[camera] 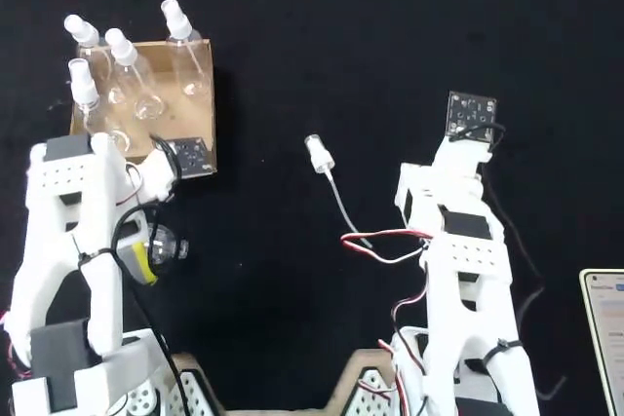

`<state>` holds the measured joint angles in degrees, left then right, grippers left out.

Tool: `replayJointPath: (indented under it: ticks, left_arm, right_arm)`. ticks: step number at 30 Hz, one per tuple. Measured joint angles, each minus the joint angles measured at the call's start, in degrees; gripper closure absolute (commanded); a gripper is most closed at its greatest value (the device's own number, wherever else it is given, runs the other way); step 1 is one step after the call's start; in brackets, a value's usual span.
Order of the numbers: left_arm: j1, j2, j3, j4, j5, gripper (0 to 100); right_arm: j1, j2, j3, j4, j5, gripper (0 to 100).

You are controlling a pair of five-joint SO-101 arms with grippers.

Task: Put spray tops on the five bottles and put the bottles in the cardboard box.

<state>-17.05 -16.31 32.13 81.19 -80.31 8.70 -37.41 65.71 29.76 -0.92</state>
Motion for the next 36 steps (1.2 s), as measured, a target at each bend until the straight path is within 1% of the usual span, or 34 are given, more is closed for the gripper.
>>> replayJointPath:
  ticks: [3,7,10,16,18,20,27,29,34,36]
  left_arm:
    - [0.00,0.00,1.41,-4.04,1.23,68]
    - [0.00,0.00,2.02,-6.15,2.37,68]
    - [0.35,0.00,4.75,-8.53,2.37,68]
    - [2.11,0.00,12.40,-19.60,2.37,68]
    - [2.11,0.00,13.63,-21.80,2.37,68]
    - [2.11,0.00,14.33,-22.95,2.37,69]
    - [2.11,0.00,15.30,-23.21,2.37,69]
    - [2.11,0.00,16.62,-23.30,2.37,73]
    - [2.11,0.00,18.02,-22.95,2.37,89]
    - [2.29,0.00,18.02,-22.95,2.37,94]
  right_arm:
    - [0.00,0.00,0.00,0.00,0.00,82.9]
    - [0.00,0.00,0.00,0.00,0.00,82.9]
    - [0.00,0.00,0.00,0.00,0.00,82.9]
    - [0.00,0.00,0.00,0.00,0.00,82.9]
    - [0.00,0.00,0.00,0.00,0.00,82.9]
    - [0.00,0.00,0.00,0.00,0.00,82.9]
    - [0.00,0.00,0.00,0.00,0.00,82.9]
    - [0.00,0.00,0.00,0.00,0.00,82.9]
    - [0.00,0.00,0.00,0.00,0.00,82.9]
    - [0.00,0.00,0.00,0.00,0.00,82.9]
